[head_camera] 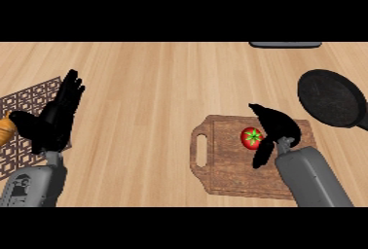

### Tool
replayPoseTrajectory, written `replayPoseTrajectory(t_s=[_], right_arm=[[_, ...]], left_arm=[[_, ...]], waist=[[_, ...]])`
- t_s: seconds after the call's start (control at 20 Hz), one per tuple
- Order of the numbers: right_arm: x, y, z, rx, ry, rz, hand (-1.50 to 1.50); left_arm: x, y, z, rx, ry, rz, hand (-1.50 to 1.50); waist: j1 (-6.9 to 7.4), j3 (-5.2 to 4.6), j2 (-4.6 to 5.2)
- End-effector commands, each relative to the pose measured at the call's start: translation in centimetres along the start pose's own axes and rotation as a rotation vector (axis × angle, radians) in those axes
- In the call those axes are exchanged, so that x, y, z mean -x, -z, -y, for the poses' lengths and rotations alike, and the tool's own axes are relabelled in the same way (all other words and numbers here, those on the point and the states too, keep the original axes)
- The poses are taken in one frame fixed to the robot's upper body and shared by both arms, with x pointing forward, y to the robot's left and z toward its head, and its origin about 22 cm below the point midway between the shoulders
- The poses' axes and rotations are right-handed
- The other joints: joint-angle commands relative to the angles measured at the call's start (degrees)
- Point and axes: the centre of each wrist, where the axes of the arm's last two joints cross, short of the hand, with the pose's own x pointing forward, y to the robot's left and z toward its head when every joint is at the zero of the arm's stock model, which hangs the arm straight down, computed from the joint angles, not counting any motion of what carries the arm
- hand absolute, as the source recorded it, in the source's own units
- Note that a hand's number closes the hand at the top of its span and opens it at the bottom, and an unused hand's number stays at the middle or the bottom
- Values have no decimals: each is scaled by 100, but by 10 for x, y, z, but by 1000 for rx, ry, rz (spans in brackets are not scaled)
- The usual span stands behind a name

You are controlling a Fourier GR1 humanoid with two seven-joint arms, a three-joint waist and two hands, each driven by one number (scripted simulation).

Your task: Pick the tomato from the cutting board and place it in the pan

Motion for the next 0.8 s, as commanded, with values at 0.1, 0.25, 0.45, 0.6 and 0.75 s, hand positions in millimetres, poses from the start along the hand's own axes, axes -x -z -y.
replayPoseTrajectory(t_s=[0.1, 0.25, 0.45, 0.6, 0.75], right_arm=[[-6, 15, -19, -68, -12, 109, 150], [6, 20, -12, -28, -93, 145, 150], [14, 18, -20, -5, -69, 135, 150], [-14, 19, -11, 17, -62, 139, 150], [-43, 20, -22, 57, -1, 67, 150]], left_arm=[[2, -18, -6, 9, -10, 8, 0], [6, 1, -3, 2, -11, 10, 0], [-4, 1, 8, -11, -16, -3, 0], [11, 8, -16, -5, 9, 7, 0], [-18, 2, -2, 0, -2, 3, 0]], waist=[[51, 1, -1], [12, -1, 7], [-1, -1, -1], [1, -2, 4], [32, 0, 3]])
